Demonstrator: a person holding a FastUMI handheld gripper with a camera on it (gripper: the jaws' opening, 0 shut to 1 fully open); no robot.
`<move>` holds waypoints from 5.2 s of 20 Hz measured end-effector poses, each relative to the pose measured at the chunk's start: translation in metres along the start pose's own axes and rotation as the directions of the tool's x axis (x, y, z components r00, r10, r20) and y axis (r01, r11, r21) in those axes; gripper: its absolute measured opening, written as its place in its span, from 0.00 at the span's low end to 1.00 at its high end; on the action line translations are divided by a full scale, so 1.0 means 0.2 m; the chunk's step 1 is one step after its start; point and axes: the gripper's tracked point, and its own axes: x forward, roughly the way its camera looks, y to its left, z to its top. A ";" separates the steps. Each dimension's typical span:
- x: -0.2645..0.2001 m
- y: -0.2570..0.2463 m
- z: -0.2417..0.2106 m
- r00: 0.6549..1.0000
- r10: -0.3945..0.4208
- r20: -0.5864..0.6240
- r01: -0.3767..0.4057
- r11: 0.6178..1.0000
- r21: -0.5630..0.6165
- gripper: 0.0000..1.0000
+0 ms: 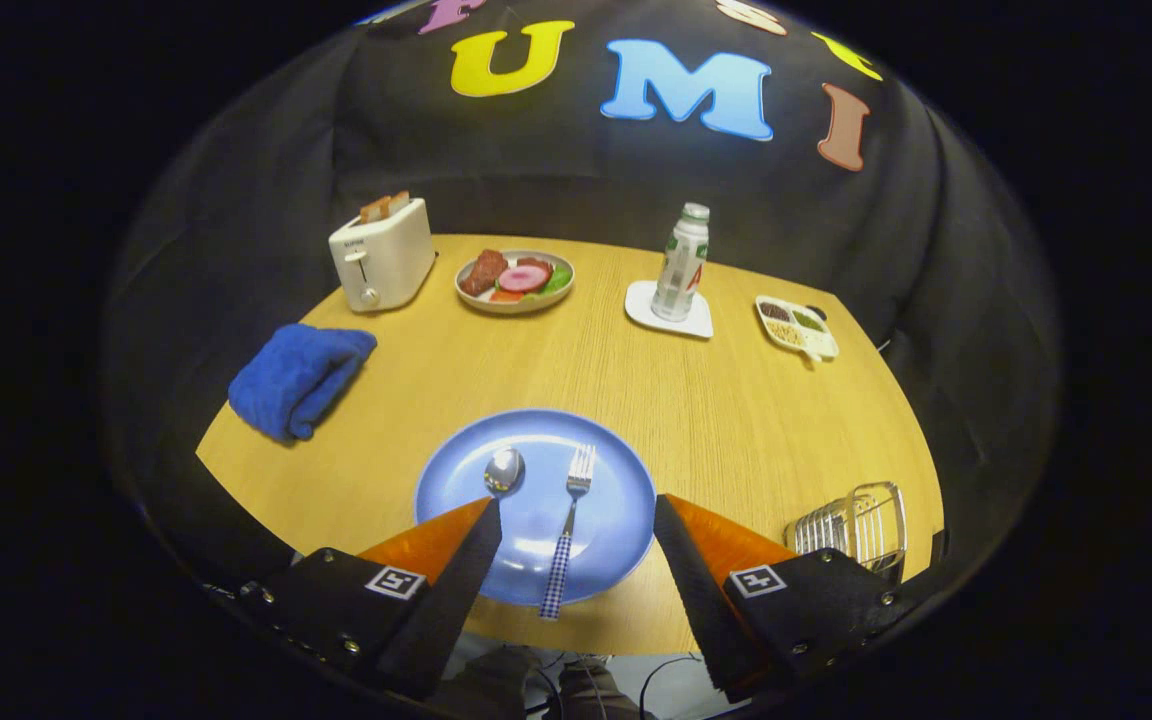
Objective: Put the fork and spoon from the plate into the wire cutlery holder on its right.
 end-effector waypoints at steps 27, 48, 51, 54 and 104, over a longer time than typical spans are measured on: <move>0.33 0.05 -0.29 0.904 0.069 -0.422 -0.111 0.991 -0.075 0.08; -0.28 -0.55 -0.09 0.918 -0.004 -0.397 -0.096 0.968 -0.232 0.08; -0.37 -0.71 -0.14 0.902 -0.033 -0.429 -0.063 0.977 -0.206 0.08; -0.45 -0.83 -0.18 0.886 -0.056 -0.461 -0.043 0.978 -0.202 0.08; -0.50 -1.35 -0.20 0.666 -0.215 -0.714 -0.097 0.924 -0.369 0.36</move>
